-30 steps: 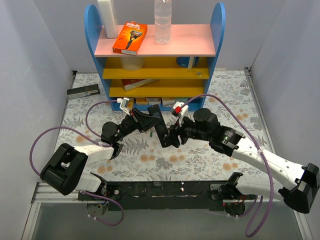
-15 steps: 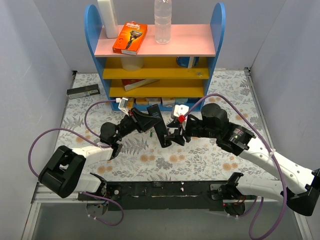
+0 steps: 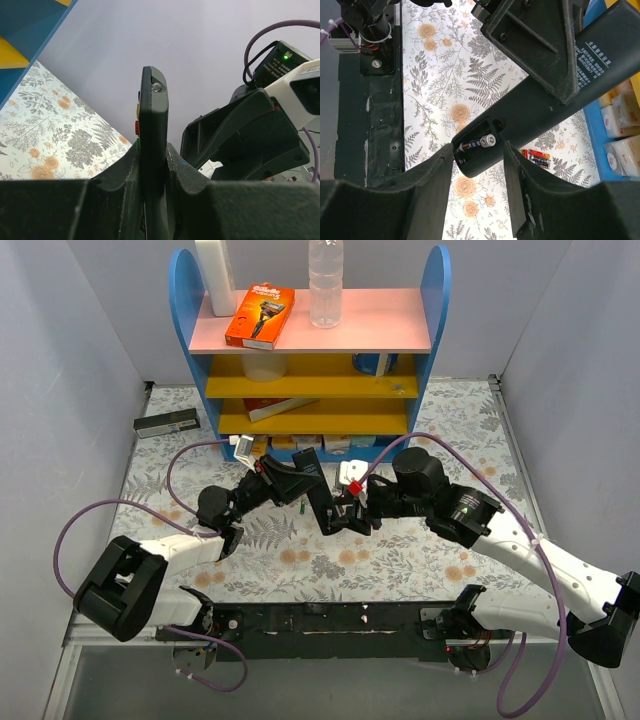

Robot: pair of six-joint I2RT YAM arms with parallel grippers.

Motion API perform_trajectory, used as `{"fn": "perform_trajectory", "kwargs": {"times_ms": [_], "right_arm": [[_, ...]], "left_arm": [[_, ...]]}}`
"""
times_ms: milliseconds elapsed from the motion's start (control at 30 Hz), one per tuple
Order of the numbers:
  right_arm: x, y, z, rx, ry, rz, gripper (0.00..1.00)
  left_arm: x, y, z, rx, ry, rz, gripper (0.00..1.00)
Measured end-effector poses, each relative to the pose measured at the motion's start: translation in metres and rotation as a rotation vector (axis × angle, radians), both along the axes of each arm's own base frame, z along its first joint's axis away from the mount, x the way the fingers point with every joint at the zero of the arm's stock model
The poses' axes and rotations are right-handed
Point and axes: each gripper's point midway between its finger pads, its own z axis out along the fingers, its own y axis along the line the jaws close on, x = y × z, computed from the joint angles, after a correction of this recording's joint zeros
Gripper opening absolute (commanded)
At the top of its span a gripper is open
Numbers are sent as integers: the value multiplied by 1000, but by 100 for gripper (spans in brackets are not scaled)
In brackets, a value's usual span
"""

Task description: Load the batteries into the remote control

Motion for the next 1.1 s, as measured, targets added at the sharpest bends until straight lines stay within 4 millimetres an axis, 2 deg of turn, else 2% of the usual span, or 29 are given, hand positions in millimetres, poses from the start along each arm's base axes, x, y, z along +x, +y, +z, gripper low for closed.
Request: {"fn": "perform_trajectory", "kwargs": {"times_ms": [167,400,567,1100], "right_arm": [[-1,3,-4,-8,-6,29,47],[-2,8,-13,-30,4,61,29],[-1,10,-12,-28,2,70,22],[-1,15,-16,-35,18,88,21]], "left_arm": [[-2,0,2,-2,-5,-7,0],[-5,0,3,2,-17,-13,0],[-6,0,3,3,-17,-21,0],[-8,-1,1,11,-18,-36,0]]}}
